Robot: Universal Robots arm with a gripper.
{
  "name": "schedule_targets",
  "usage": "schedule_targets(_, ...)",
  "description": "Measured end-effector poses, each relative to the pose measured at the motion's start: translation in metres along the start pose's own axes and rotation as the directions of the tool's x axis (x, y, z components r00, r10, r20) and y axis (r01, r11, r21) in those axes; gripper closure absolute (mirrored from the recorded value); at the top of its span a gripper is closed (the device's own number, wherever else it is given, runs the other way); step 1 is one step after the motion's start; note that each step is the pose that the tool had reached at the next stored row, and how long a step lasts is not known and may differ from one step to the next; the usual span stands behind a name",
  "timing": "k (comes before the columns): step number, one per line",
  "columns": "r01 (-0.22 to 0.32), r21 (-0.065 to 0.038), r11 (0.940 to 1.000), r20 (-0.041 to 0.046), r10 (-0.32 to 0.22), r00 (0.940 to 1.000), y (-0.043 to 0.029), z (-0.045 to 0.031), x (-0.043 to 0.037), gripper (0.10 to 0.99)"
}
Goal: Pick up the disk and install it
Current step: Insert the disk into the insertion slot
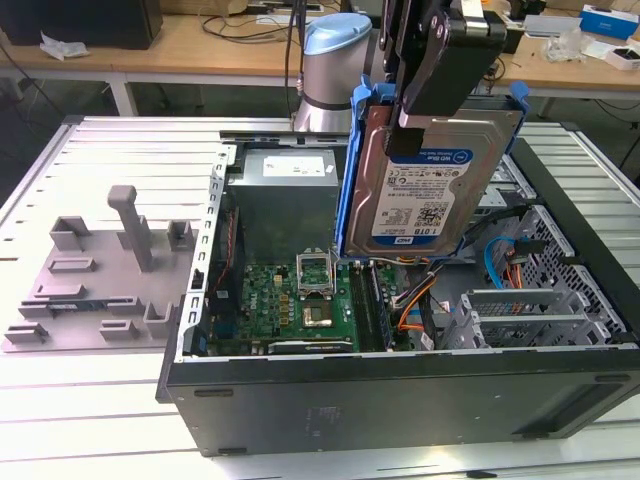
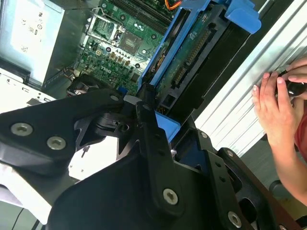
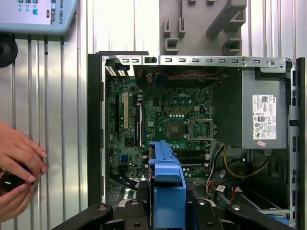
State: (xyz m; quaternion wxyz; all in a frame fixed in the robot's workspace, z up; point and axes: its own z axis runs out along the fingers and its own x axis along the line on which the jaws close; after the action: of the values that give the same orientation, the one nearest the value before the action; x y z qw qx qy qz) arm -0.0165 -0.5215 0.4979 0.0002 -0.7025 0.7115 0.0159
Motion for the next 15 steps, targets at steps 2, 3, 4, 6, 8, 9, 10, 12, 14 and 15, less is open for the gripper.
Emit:
schedule_targets(2,0.000,0.000,1.0000,0.0000,0.000,1.0000,-0.0015,0.0000,0.0000,0.722)
schedule_targets(3,0.000,0.000,1.0000,-0.0001,0.000,1.0000,-0.0027,0.0000,0.0000,0.722)
schedule_targets(4,0.000,0.000,1.0000,0.0000,0.000,1.0000,-0.0043,0.0000,0.0001,0.722)
schedule_targets(6,0.000,0.000,1.0000,0.0002,0.000,1.0000,-0.0089,0.0000,0.0004,0.722)
schedule_targets(8,0.000,0.000,1.0000,0.0001,0.000,1.0000,-0.0149,-0.0001,0.0007,0.722)
schedule_targets(9,0.000,0.000,1.0000,0.0000,0.000,1.0000,-0.0183,-0.0001,0.0009,0.722)
schedule_targets(10,0.000,0.000,1.0000,0.0000,0.000,1.0000,-0.0204,-0.0001,0.0010,0.722)
schedule_targets(12,0.000,0.000,1.0000,0.0000,0.000,1.0000,-0.0251,-0.0001,0.0012,0.722)
schedule_targets(14,0.000,0.000,1.0000,0.0000,0.000,1.0000,-0.0314,-0.0001,0.0013,0.722)
schedule_targets(15,0.000,0.000,1.0000,0.0000,0.000,1.0000,-0.0349,-0.0001,0.0014,0.722)
